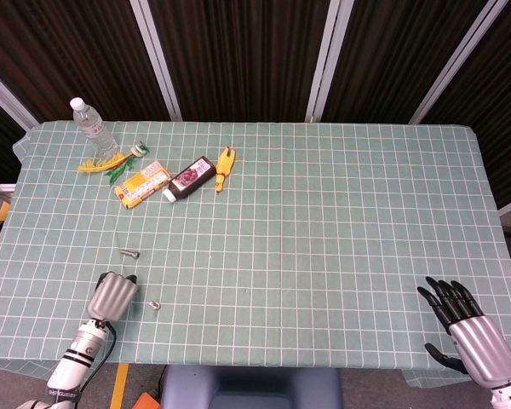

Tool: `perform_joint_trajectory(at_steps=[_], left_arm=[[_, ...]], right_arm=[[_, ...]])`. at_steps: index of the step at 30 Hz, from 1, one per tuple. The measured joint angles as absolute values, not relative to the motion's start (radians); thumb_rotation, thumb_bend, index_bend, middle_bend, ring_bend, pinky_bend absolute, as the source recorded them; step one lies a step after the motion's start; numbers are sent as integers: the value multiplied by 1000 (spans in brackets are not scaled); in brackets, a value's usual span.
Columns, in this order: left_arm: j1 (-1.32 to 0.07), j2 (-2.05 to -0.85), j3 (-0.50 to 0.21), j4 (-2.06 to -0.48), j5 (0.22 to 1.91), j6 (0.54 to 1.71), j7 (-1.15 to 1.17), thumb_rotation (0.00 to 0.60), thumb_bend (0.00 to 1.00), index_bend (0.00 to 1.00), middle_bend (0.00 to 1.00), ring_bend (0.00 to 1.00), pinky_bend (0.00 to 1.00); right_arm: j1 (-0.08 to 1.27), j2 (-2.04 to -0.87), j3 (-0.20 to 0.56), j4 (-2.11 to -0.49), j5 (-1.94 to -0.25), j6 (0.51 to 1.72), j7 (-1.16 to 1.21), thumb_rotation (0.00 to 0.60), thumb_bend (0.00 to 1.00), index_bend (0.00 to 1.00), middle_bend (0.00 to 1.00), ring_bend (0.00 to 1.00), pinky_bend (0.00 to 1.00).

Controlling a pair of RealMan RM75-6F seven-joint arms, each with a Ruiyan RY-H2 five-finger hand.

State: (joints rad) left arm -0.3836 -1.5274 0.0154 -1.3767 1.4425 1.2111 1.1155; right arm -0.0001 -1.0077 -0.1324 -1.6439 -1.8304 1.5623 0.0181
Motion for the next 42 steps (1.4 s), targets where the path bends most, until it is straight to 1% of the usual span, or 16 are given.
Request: perform_joint_trajectory(at_steps=[3,18,28,42], left_arm=[[-385,-1530,16,-1375,1463,1229,1109,600,512,576,1000,1000,1000],[-390,-1530,21,-1394,1471,1234,1122,600,506,549,1000,1000,1000],[-391,-1529,25,-1404,1475,1236,1133,600,502,470,1000,1000,1000],[-389,-1526,29,-1419,1475,1237,1135,600,498,422,1000,1000,1000]], right_arm=[[-1,-1007,-133,-1644,-1831,1564,18,600,309,0,0,0,0],[-1,-1005,-132,-1644,-1831,1566,23,600,309,0,0,0,0],[-3,-1003,-132,-1642,-1834,1572,29,600,309,0,0,0,0],[-3,-1004,-132,-1641,-1834,1571,29,600,309,0,0,0,0]])
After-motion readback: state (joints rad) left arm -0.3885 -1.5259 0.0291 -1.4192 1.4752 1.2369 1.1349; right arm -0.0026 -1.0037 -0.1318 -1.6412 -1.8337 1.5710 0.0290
